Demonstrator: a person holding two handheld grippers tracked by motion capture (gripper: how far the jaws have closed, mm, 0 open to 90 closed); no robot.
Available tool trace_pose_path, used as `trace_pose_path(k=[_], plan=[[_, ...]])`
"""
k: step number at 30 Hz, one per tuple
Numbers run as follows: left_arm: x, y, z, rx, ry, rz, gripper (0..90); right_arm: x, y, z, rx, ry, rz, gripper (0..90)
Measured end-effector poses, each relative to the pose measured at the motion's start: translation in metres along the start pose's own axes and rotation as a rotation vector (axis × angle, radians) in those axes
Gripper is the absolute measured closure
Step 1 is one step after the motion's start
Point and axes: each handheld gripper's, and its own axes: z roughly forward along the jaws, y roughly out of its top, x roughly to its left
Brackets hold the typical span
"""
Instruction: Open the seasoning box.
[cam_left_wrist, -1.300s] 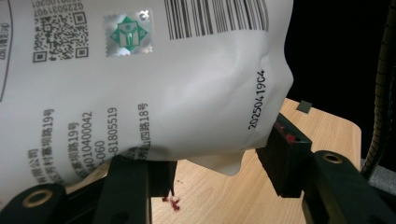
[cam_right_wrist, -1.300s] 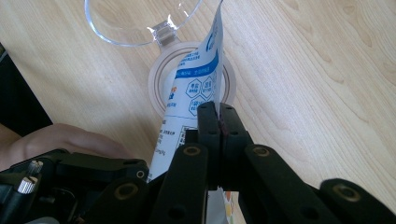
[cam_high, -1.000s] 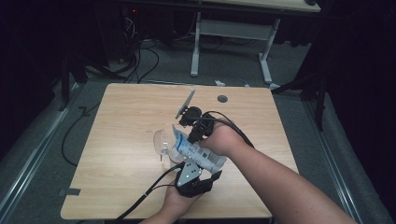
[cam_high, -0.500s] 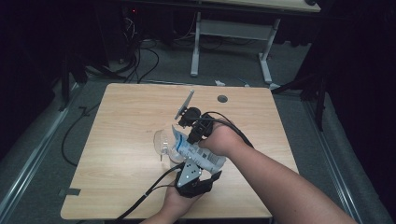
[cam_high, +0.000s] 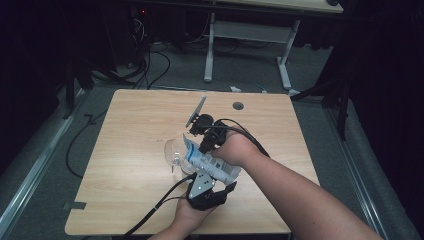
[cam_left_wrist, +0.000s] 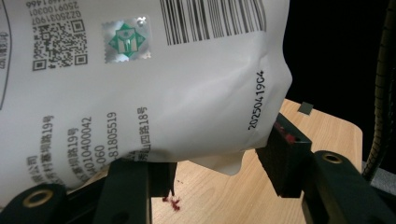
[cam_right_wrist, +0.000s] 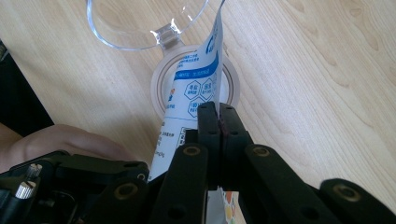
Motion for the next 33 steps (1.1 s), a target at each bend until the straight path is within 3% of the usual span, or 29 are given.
trace_pose_path(k=[33], plan=[[-0.0016, -0.0014, -0.0002, -0.008, -0.003, 0.004, 50.8, -0.0002, 0.0004, 0.0000, -0.003, -0.007, -0.012, 89.9]])
